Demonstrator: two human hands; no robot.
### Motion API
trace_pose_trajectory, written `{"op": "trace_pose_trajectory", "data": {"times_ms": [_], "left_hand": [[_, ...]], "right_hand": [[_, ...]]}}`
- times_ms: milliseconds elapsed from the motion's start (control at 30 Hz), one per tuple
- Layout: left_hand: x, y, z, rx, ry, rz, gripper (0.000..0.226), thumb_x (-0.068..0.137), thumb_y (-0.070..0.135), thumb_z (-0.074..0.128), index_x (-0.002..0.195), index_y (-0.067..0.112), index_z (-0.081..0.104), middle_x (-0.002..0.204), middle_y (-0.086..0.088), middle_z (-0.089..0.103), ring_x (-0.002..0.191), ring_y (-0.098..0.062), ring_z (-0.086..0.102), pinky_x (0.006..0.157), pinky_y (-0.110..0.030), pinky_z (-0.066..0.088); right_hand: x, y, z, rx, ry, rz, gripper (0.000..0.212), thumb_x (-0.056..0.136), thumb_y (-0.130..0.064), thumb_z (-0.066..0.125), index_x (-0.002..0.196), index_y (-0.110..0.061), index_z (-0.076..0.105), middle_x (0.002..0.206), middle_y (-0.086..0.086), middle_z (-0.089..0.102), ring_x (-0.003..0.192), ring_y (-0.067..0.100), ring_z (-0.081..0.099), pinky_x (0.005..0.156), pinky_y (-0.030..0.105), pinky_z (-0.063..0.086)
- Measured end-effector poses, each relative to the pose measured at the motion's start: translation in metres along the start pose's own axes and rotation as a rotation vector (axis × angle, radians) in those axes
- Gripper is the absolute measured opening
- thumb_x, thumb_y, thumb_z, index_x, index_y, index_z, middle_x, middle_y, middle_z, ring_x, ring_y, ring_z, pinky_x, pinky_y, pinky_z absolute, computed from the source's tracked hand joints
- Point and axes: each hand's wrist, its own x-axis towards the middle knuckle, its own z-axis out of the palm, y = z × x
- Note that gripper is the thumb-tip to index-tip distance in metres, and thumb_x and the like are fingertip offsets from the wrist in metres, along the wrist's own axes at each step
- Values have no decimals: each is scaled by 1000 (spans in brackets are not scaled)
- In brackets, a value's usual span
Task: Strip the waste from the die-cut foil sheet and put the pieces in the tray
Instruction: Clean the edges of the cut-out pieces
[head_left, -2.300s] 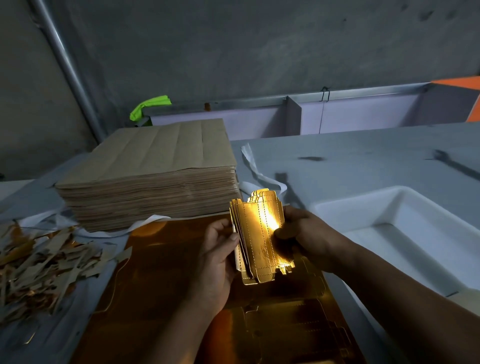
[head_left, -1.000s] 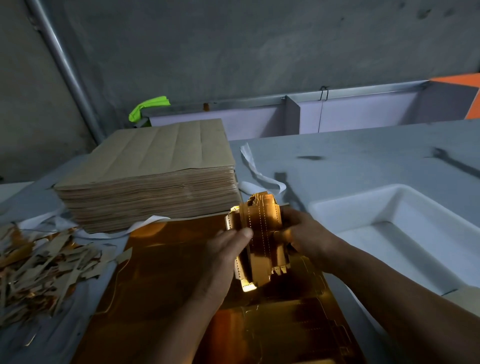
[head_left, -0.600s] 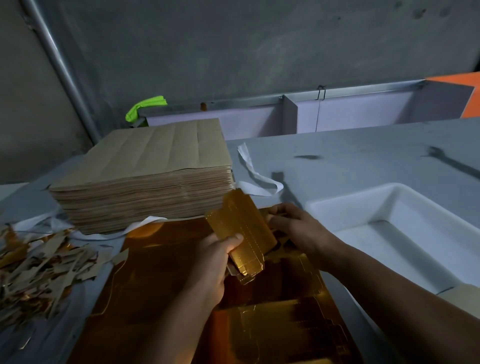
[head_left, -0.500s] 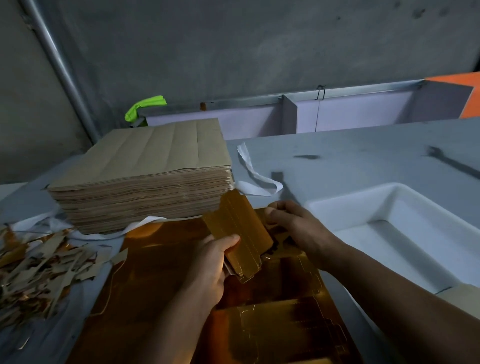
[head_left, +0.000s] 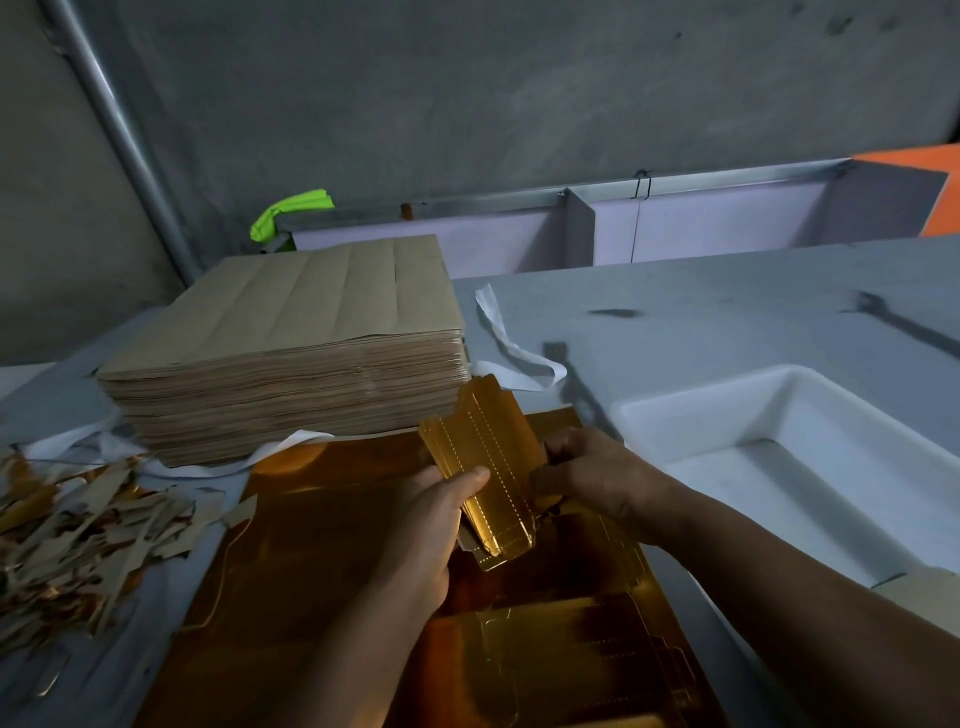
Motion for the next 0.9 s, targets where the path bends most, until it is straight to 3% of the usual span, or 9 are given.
{"op": "trace_pose_trajectory", "data": {"times_ms": [100,200,367,433,500,567,700,800,900], "left_hand": [[-4,3,0,-39,-13,-24,79,71,57,69,139,22,50,137,-10,54,123,-32,53,104,-54,43],[-3,4,-8,-58,-65,-10,80,69,69,59,137,25,53,130,-11,61,112,-34,63,97,-57,50],[5,6,-27,106,-189,-47,90,71,80,42,113,4,64,104,-20,72,97,-36,70,87,-56,55],[8,8,-32,140,-229,-67,95,67,84,40,118,7,64,111,-20,71,101,-34,69,86,-51,55],[12,10,-36,135,-241,-86,99,64,85,43,135,17,55,128,-19,62,114,-35,62,94,-54,50],[14,13,-40,94,-279,-104,95,66,83,44,143,27,48,132,-17,60,119,-36,59,97,-59,47],[15,19,-46,165,-325,-132,98,60,89,45,137,29,53,132,-16,62,119,-35,59,102,-62,42],[15,22,-44,323,-325,-115,100,53,97,47,135,40,50,140,-14,53,130,-37,47,108,-65,31],[12,26,-39,507,-411,-89,115,55,99,40,146,30,42,142,-11,51,134,-34,42,111,-64,26]], "right_hand": [[2,2,-1,79,31,16,7,87,-9,68,85,-16,70,89,6,73,86,20,72,79,40,60],[3,2,-2,114,98,6,14,87,-8,66,95,-17,71,98,8,73,95,27,69,87,47,58],[3,3,-5,109,191,-51,6,86,-9,63,85,-15,64,82,7,65,78,20,62,64,31,47],[3,3,-5,118,176,-71,16,86,-4,61,77,-18,61,74,5,60,68,16,57,56,26,45],[0,3,-4,127,120,-85,23,86,0,58,76,-21,62,67,0,60,59,10,57,49,21,43],[-3,3,-3,125,59,-99,30,86,4,55,74,-22,64,66,-3,63,60,8,60,53,21,45],[-7,2,-1,-60,-22,-156,33,88,-1,56,66,-25,63,72,0,61,69,14,57,65,30,45],[-9,1,4,-267,-50,-177,31,91,-9,59,67,-29,65,68,-10,63,65,2,59,63,21,47],[-12,-2,6,-357,-63,-177,34,90,-14,61,67,-38,67,74,-12,68,74,3,64,66,18,48]]}}
